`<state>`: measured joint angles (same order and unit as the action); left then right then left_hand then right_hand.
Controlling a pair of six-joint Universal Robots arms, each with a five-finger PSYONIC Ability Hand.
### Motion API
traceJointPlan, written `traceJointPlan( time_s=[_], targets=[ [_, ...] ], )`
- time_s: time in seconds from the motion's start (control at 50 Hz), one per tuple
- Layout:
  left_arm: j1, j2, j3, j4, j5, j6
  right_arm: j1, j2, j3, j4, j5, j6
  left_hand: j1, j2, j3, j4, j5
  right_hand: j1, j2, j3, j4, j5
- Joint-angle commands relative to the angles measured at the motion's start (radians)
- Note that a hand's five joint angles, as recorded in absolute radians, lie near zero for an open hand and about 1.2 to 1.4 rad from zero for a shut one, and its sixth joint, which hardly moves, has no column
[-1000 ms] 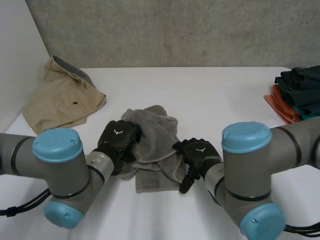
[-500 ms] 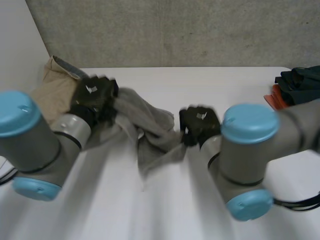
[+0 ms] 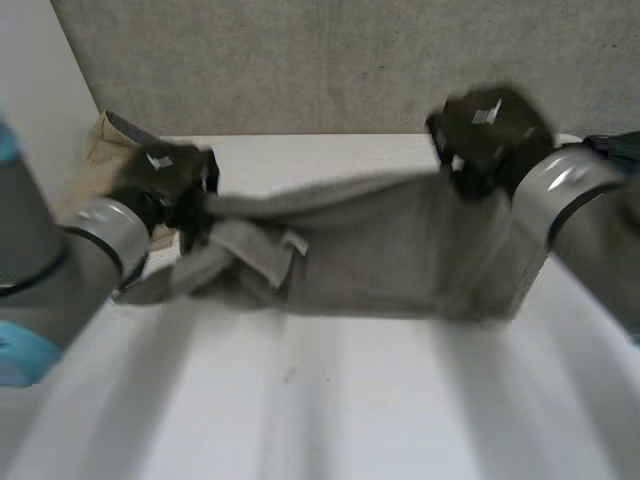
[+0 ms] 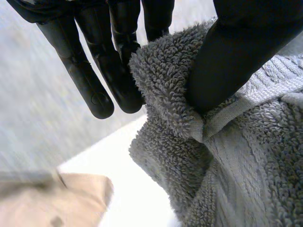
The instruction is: Fold the laundry.
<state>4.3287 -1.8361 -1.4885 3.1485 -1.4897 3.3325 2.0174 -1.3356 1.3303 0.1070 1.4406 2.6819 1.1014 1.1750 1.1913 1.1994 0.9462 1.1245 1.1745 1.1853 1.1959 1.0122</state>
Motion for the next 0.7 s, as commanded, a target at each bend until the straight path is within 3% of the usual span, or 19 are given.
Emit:
traceJointPlan(
  time_s=[0.02, 0.06, 0.14, 0.22, 0.36, 0.52, 0.7],
  targets=[
    [-0.001, -0.248, 0.073, 0.007, -0.012, 0.042, -0.005, 0.185, 0.046, -0.012, 0.001, 0.018, 0.295, 0.221, 0.205, 0.197, 0.276, 0.272, 0.222, 0.211, 0.2, 0.21],
    [-0.003, -0.296, 0.095, 0.001, -0.012, 0.092, -0.016, 0.213, 0.047, -0.015, 0.003, 0.024, 0.295, 0.221, 0.205, 0.197, 0.276, 0.272, 0.222, 0.211, 0.2, 0.21],
    [-0.003, -0.305, 0.088, 0.001, -0.012, 0.163, -0.057, 0.219, 0.047, -0.012, 0.0, 0.033, 0.295, 0.221, 0.205, 0.197, 0.276, -0.624, -0.674, -0.684, -0.695, -0.686],
    [-0.014, -0.29, 0.082, -0.001, -0.014, 0.185, -0.117, 0.208, 0.03, 0.017, 0.008, 0.03, 0.295, 0.221, 0.205, 0.197, 0.276, -0.801, -0.851, -0.862, -0.873, -0.863],
    [-0.043, -0.161, -0.025, 0.014, -0.006, 0.188, -0.221, 0.187, -0.083, 0.16, -0.049, 0.026, 0.295, 0.221, 0.205, 0.197, 0.276, -0.796, -0.846, -0.857, -0.867, -0.858],
    [-0.066, -0.092, -0.096, 0.021, -0.006, 0.188, -0.249, 0.429, -0.285, 0.26, -0.27, 0.027, 0.295, 0.221, 0.205, 0.197, 0.276, -0.778, -0.828, -0.839, -0.85, -0.841],
    [-0.069, -0.086, -0.122, 0.054, -0.006, 0.188, -0.224, 0.607, -0.418, 0.264, -0.305, 0.032, 0.295, 0.221, 0.205, 0.197, 0.276, -0.719, -0.769, -0.78, -0.791, -0.782]
  ],
)
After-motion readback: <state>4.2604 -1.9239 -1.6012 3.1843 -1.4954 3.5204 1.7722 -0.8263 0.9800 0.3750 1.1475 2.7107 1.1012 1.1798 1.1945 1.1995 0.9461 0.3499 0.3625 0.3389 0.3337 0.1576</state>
